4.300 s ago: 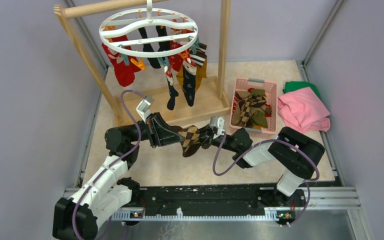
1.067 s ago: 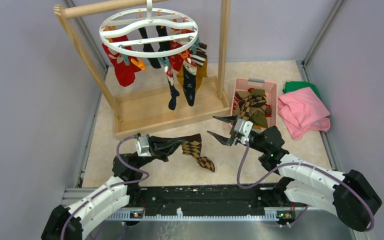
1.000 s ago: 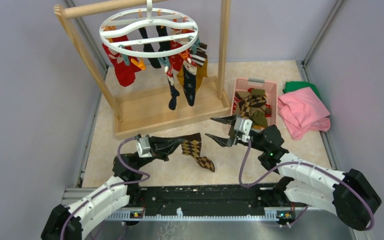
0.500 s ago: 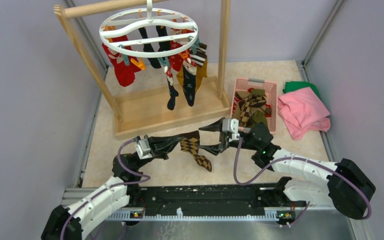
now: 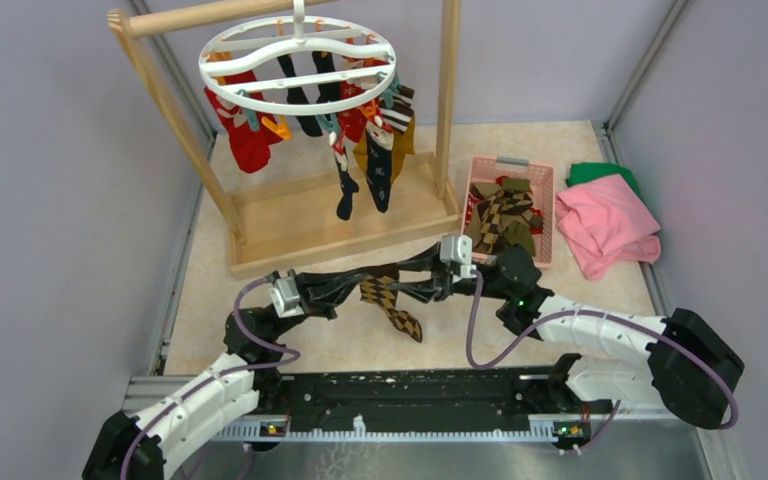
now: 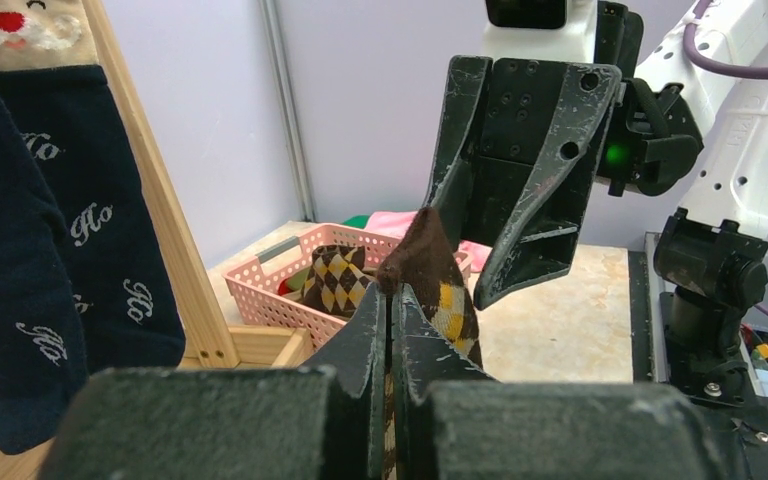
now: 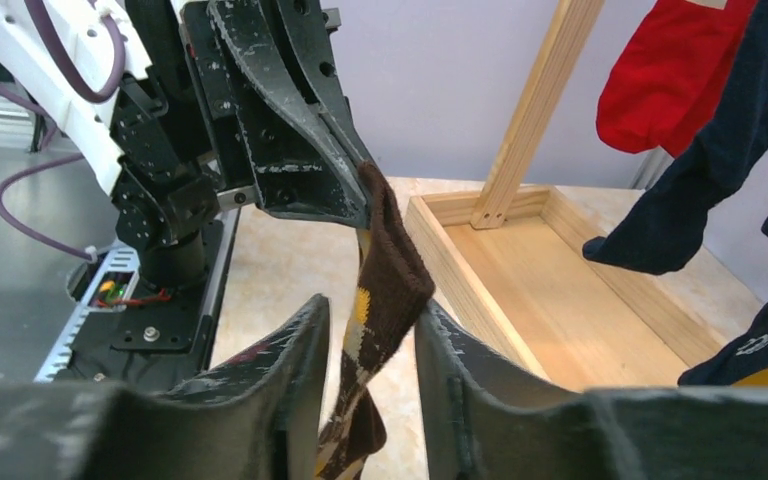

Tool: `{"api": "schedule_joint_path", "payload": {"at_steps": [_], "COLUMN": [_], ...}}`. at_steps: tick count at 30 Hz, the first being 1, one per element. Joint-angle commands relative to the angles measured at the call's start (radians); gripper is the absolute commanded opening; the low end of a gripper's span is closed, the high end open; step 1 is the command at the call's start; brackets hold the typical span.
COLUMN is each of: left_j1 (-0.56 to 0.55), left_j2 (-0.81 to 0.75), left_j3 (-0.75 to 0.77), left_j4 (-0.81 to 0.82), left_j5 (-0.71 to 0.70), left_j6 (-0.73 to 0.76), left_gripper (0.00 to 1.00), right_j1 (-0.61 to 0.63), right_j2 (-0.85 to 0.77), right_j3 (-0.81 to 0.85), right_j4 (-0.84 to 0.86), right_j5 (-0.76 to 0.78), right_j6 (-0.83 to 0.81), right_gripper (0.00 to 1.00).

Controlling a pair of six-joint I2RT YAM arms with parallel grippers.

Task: Clip the socks to the hanger
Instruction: Pick up the sock from the bin, then open the clamp at the hanger.

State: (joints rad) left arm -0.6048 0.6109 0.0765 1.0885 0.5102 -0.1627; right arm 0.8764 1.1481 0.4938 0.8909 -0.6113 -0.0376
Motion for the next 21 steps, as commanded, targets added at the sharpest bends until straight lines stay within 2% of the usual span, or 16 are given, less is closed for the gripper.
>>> {"api": "schedule_joint_path", "payload": {"at_steps": [1, 5, 8, 9, 11, 14, 18, 19, 21], "left_j1": [-0.005, -0.004, -0.004, -0.005, -0.005, -0.003, -0.004, -0.004, -0.003], "left_j2": [-0.005, -0.013, -0.023, -0.032, -0.059, -0.138, -0.221, -0.231, -0.224], "left_j3": [0.016, 0.017, 0.02, 0.027, 0.055, 0.16, 0.309, 0.349, 0.455], "left_j4": [0.041, 0.022, 0.0, -0.029, -0.156, -0.439, -0.745, -0.801, -0.918], "left_j5": [-0.012, -0.023, -0.058, -0.098, -0.191, -0.284, -0.397, -0.421, -0.444], "left_j6": [-0.013, -0.017, -0.049, -0.089, -0.162, -0.212, -0.236, -0.245, -0.241], "left_gripper": [0.0, 0.0, 0.0, 0.05, 0.25, 0.47, 0.9, 0.97, 0.98], "right_j1": [0.018, 0.021, 0.021, 0.021, 0.021, 0.02, 0.021, 0.021, 0.021], "right_j2": [0.013, 0.002, -0.014, -0.021, -0.039, -0.057, -0.051, -0.046, -0.035], "right_j3": [0.049, 0.041, 0.032, 0.03, 0.035, 0.065, 0.094, 0.098, 0.107], "right_j4": [0.058, 0.078, 0.084, 0.078, 0.04, -0.05, -0.12, -0.121, -0.124], "right_j5": [0.014, 0.021, 0.036, 0.045, 0.072, 0.114, 0.146, 0.153, 0.165], "right_j6": [0.024, 0.024, 0.023, 0.024, 0.022, 0.005, 0.001, 0.006, 0.013], "right_gripper": [0.3, 0.01, 0.0, 0.0, 0.0, 0.0, 0.0, 0.0, 0.0]}}
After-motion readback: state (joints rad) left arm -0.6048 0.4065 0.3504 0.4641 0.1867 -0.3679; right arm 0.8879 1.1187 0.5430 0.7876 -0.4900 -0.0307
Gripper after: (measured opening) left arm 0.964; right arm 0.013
